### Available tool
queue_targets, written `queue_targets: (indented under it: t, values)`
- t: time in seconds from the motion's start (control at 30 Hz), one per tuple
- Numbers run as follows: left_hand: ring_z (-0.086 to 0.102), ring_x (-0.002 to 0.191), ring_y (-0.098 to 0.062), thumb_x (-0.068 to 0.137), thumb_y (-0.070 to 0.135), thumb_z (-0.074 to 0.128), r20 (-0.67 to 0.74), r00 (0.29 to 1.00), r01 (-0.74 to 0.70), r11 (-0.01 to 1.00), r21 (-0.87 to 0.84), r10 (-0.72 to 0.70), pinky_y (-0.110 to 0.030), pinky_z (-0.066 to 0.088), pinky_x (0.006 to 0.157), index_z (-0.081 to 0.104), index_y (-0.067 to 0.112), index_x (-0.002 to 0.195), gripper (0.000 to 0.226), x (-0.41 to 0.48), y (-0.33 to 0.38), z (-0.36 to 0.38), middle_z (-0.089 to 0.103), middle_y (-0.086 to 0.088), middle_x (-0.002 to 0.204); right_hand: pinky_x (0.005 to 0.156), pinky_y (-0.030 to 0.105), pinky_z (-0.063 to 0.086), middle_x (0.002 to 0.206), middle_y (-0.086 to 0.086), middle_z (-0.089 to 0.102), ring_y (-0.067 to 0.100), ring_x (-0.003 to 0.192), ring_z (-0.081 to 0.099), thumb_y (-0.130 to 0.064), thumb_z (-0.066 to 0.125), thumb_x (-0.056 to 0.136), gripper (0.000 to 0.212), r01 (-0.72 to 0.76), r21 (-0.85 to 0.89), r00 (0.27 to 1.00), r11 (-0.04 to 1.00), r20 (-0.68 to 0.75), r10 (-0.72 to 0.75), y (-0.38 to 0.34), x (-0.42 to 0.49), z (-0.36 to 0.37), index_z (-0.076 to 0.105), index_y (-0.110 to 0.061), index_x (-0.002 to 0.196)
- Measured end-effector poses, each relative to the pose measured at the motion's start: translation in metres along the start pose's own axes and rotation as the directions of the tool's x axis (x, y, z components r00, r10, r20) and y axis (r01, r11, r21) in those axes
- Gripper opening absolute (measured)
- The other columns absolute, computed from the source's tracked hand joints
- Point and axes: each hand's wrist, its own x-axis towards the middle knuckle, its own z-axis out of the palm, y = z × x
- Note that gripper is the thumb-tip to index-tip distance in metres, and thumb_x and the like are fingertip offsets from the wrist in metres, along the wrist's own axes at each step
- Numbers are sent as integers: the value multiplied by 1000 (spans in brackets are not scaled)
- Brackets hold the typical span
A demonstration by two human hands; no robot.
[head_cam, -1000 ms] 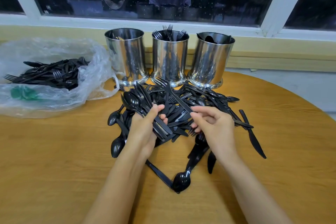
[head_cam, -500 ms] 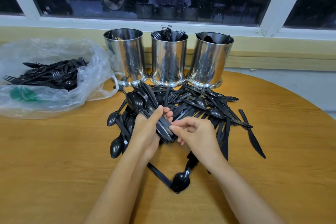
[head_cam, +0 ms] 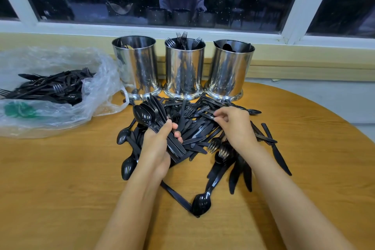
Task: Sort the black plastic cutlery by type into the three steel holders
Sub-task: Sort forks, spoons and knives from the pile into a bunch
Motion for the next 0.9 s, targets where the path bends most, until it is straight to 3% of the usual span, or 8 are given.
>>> queue_targets:
  t: [0.07, 0.23, 0.4, 0.53, 0.63, 0.7, 0.8, 0.9]
  values:
    - [50, 55, -11, 102, 14, 50, -4, 1000, 11, 1000, 7, -11, -29, 50, 60, 55, 8, 90, 14, 0, 0, -1, 57, 0, 73, 85, 36, 53, 107, 3, 68, 19, 95, 62, -17, 61, 94, 21, 32, -137, 999, 990, 37, -28, -5, 13, 8, 68, -15, 114]
    - [52, 52, -11, 102, 15, 51, 5, 999, 39, 999, 25, -39, -30, 50, 65, 58, 6, 84, 22, -2, 1, -1, 56, 1, 62, 77, 39, 53, 106, 9, 64, 28, 98, 60, -11, 55, 97, 18, 125, -454, 986, 882, 156, -59, -11, 25, 26, 62, -8, 112]
    - [52, 56, -13, 101, 17, 51, 16, 999, 49, 998, 32, -50, -28, 52, 63, 58, 5, 85, 22, 0, 0, -1, 55, -2, 64, 73, 40, 53, 108, 10, 61, 31, 97, 59, -5, 47, 97, 29, 221, -447, 975, 867, 126, -183, -14, 28, 23, 56, -9, 124]
    - [52, 61, -15, 101, 16, 52, 24, 998, 53, 998, 28, -54, -25, 54, 59, 56, 2, 105, 15, 1, -2, -2, 56, -3, 71, 69, 35, 50, 101, 5, 63, 22, 90, 58, -2, 50, 96, 41, 349, -241, 921, 906, -90, -379, -26, 29, -3, 52, -10, 136]
    - [52, 61, -15, 101, 16, 52, 26, 998, 64, 998, 21, -64, -26, 54, 59, 57, 2, 99, 15, 1, -2, -2, 56, -3, 72, 71, 21, 48, 96, -5, 62, 3, 75, 52, -5, 55, 95, 45, 287, 77, 932, 955, -254, -259, -39, 23, -24, 50, -17, 138]
    - [53, 63, -16, 101, 17, 52, 25, 997, 72, 997, 29, -73, -27, 54, 60, 58, 3, 96, 16, 1, -2, -2, 55, -4, 72, 69, 16, 50, 88, -10, 60, 0, 68, 57, -4, 56, 94, 38, 223, 321, 943, 920, -310, -121, -43, 14, -34, 55, -19, 128]
    - [54, 64, -17, 101, 17, 52, 25, 997, 71, 997, 40, -72, -26, 54, 59, 59, 3, 96, 17, 0, -3, -2, 56, -5, 72, 69, 18, 54, 89, 4, 65, 7, 70, 68, 1, 55, 93, 19, 35, 685, 979, 728, -170, 113, -43, -7, -39, 59, -13, 106]
    - [56, 64, -17, 101, 18, 52, 28, 997, 70, 996, 51, -71, -27, 53, 61, 60, 2, 95, 18, -1, -3, -1, 58, -5, 72, 78, 25, 58, 84, 8, 72, 16, 81, 73, -1, 56, 93, 15, -166, 828, 970, 536, 40, 239, -38, -34, -26, 62, -10, 103]
